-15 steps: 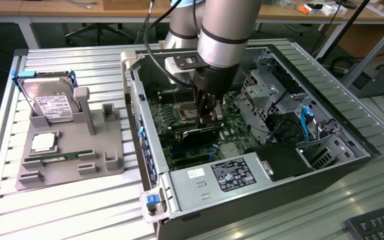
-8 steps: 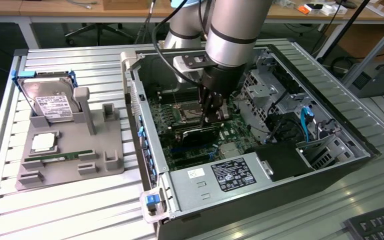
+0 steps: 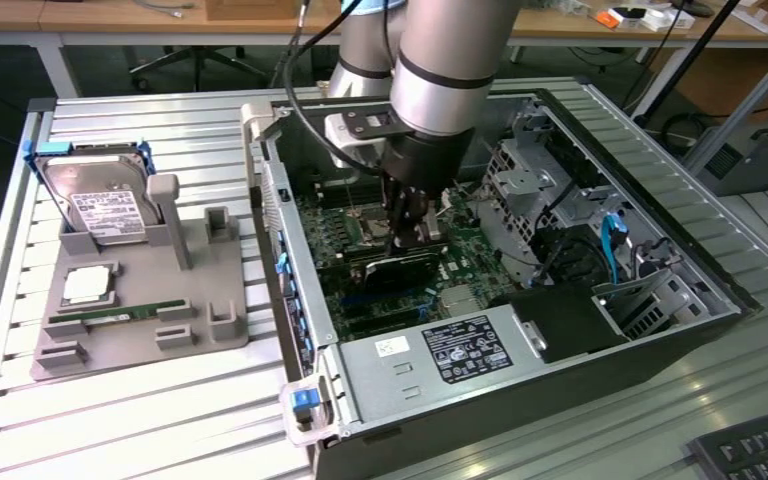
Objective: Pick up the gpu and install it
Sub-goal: 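Press down on the gpu until it lock into place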
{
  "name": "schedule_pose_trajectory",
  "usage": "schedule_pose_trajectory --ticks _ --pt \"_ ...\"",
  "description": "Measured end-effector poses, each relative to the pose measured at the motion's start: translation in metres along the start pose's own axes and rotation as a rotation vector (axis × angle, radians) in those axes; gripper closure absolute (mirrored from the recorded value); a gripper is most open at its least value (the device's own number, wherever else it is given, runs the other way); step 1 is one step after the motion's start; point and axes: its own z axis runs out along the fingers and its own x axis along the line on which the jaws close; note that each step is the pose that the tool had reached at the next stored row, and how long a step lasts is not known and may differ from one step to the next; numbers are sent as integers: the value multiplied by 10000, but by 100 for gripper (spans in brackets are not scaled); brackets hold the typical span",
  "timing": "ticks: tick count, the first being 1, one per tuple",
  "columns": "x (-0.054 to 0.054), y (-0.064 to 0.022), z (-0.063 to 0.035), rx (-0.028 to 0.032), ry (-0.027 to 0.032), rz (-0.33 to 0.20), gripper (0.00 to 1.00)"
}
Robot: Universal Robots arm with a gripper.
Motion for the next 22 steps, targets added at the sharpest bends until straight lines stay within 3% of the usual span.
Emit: schedule_pose_trajectory --ticks 3,5,14,22 --pt "-4 209 20 16 2 0 89" --pt "-17 253 45 16 3 -1 89" --pt "-31 347 114 16 9 0 89" --pt "-25 359 144 14 31 2 89"
